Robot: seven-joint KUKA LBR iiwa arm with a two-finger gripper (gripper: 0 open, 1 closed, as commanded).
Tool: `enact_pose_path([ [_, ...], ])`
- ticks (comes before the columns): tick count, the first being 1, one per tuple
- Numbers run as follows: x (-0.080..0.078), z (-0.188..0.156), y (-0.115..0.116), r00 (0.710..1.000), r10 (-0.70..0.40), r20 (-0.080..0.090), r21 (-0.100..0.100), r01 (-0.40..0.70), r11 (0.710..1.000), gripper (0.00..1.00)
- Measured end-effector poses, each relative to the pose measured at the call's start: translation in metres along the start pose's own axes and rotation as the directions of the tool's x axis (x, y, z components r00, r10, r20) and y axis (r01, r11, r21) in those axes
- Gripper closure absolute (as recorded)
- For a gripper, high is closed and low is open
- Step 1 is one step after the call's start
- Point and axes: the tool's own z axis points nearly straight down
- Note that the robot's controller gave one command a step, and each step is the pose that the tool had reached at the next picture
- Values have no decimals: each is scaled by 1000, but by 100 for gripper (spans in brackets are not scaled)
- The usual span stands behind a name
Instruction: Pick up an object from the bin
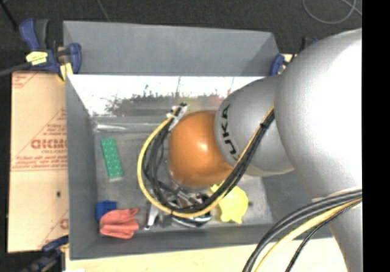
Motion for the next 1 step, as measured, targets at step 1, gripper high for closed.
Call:
enact_pose_path([
  [1,4,-29,-3,1000,16,-4,1,-16,1000,100],
])
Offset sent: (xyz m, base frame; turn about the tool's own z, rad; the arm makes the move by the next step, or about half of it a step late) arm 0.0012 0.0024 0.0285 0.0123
